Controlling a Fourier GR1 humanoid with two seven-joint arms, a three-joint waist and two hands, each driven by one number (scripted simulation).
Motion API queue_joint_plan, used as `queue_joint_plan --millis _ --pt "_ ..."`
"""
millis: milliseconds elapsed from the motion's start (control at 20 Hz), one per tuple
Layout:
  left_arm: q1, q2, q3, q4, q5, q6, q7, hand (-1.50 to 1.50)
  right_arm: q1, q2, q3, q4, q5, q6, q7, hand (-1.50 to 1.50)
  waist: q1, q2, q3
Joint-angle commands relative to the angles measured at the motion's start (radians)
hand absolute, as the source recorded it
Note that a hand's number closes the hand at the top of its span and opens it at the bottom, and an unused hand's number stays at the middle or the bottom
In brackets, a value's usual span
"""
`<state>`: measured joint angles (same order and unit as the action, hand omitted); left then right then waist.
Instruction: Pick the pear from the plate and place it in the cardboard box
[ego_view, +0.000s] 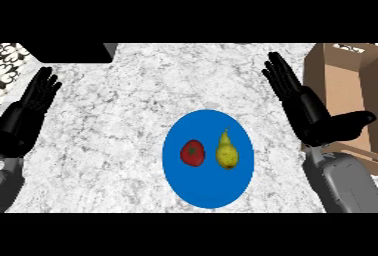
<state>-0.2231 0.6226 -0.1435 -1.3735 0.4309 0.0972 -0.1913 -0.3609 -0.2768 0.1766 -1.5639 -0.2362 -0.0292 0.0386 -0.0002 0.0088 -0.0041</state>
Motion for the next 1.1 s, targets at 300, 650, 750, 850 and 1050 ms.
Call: queue_joint_plan --millis 300,650,750,850,1050 --pt "0.100 0.020 -0.047 0.075 -0.101 0.064 0.050 0.00 0.221 0.109 -0.294 -0.172 -0.005 -0.339 -0.318 -1.50 -0.217 -0.108 0.060" --pt "0.113 -0.058 -0.170 0.076 -0.228 0.147 0.077 0.00 0.764 0.163 -0.194 -0.093 0.337 -0.529 -0.679 -1.50 -0.091 -0.015 0.005" --pt "0.132 -0.042 -0.161 0.069 -0.229 0.134 0.054 0.00 0.906 0.152 -0.116 -0.115 0.429 -0.536 -0.704 -1.50 -0.064 -0.016 0.003" --pt "0.066 -0.059 -0.179 0.058 -0.256 0.169 0.134 0.00 0.990 0.132 -0.044 -0.161 0.552 -0.590 -0.608 -1.50 -0.065 -0.011 0.000" --pt "0.057 -0.048 -0.180 0.049 -0.258 0.131 0.130 0.00 1.124 0.127 0.068 -0.321 0.750 -0.637 -0.383 -1.50 -0.021 -0.005 -0.002"
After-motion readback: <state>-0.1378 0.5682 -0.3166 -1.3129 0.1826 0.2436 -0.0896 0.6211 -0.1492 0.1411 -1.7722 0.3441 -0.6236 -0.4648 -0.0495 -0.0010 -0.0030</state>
